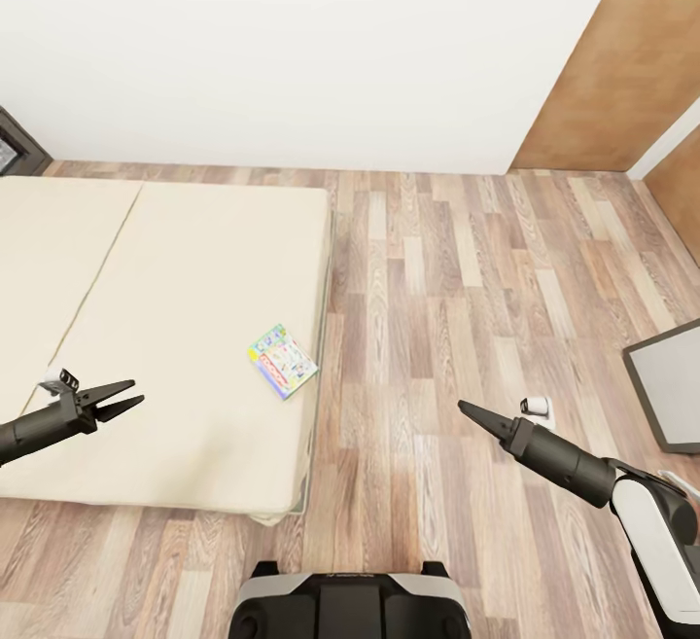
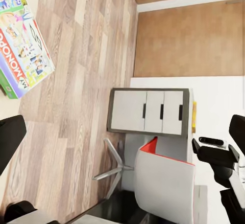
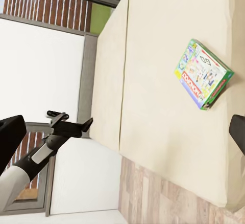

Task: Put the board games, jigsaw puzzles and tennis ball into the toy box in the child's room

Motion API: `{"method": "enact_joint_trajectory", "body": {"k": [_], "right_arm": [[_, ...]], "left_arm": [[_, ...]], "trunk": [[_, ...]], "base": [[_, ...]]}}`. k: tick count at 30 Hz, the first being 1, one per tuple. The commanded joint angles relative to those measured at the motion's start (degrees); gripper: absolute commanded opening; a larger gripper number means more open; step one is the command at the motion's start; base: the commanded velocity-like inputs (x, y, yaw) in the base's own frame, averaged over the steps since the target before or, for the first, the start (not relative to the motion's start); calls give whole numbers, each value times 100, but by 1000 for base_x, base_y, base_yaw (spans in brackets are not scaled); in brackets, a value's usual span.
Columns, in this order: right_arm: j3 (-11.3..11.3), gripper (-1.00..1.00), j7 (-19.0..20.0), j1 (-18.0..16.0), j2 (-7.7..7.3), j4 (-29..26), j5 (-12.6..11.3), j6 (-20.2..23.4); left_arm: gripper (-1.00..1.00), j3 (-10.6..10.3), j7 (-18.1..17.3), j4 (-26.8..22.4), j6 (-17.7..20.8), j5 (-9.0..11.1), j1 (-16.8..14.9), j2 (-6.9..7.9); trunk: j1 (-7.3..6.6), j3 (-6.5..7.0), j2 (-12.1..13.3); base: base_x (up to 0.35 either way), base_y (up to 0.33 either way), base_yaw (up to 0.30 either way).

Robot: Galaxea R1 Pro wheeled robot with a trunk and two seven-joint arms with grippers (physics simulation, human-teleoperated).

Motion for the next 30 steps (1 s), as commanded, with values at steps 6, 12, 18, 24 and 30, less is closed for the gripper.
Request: {"method": "enact_joint_trajectory", "body": {"k": [6, 12, 18, 24, 30], "right_arm": [[-6, 100, 12, -3, 0, 29, -4, 24], [-12, 100, 12, -3, 0, 42, -4, 23], [-6, 100, 1, -3, 0, 43, -4, 23], [-6, 100, 11, -3, 0, 43, -4, 23], [-8, 100, 12, -3, 0, 43, -4, 23]], "left_arm": [[100, 5, -25, 1, 61, -13, -3, -22], [100, 2, -25, 1, 61, -14, -3, -24], [100, 6, -25, 1, 61, -17, -3, -24], [100, 4, -25, 1, 61, -17, -3, -39], [100, 0, -25, 1, 61, -17, -4, -49]], "trunk": [[3, 50, -8], [3, 107, -8], [3, 163, -8], [3, 220, -8], [3, 277, -8]], "base": [[0, 0, 69], [0, 0, 69], [0, 0, 69], [0, 0, 68], [0, 0, 21]]}}
